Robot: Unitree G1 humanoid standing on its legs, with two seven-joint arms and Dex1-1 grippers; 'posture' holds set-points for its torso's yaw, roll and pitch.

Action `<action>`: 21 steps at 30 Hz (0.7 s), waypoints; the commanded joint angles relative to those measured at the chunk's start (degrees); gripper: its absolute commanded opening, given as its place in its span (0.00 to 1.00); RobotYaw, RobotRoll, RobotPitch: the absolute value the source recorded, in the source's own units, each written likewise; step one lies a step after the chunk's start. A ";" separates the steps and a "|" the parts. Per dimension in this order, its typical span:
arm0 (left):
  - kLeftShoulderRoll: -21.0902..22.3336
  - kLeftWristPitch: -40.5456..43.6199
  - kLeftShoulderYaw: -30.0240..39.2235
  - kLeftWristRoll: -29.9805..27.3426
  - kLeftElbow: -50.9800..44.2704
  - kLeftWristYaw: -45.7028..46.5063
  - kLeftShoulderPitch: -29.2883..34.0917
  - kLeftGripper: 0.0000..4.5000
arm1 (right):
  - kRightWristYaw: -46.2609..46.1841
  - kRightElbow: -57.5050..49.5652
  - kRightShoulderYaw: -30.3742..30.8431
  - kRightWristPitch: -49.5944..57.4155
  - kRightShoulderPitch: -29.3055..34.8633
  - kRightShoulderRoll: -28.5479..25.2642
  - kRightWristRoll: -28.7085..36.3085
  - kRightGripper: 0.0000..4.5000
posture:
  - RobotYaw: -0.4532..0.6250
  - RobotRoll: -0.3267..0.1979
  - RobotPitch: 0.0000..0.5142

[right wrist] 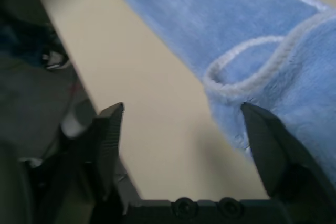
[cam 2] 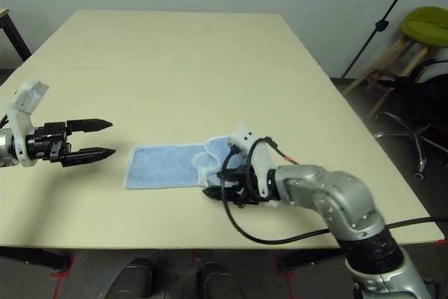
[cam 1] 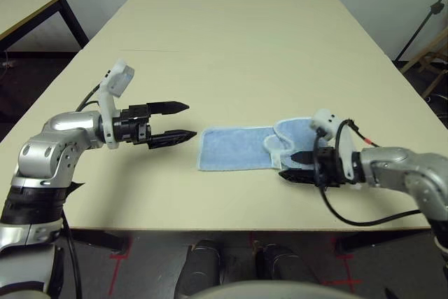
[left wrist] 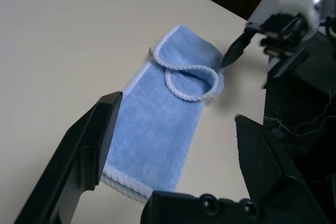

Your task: Fold the towel and set it aside.

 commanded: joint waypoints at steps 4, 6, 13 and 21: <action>-7.74 -1.86 -6.34 6.24 -1.91 9.74 -6.91 1.00 | 3.98 14.80 -7.68 -20.73 -2.18 -2.26 -12.36 0.99 | 0.53 0.62 0.14; -11.29 -3.71 -8.72 9.43 -1.61 13.22 -8.70 1.00 | 2.73 20.78 -6.42 -29.09 -3.27 -0.98 -18.86 0.99 | 0.52 0.62 0.13; -23.41 -7.00 -15.92 13.23 2.67 15.55 -13.18 1.00 | 2.23 26.67 -5.16 -39.91 -1.03 7.80 -25.43 0.99 | 0.52 0.62 0.13; -33.79 -13.66 -22.53 18.43 15.13 13.87 -16.19 0.79 | 0.96 30.10 -2.16 -43.96 1.09 14.18 -30.75 0.85 | 0.51 0.62 0.13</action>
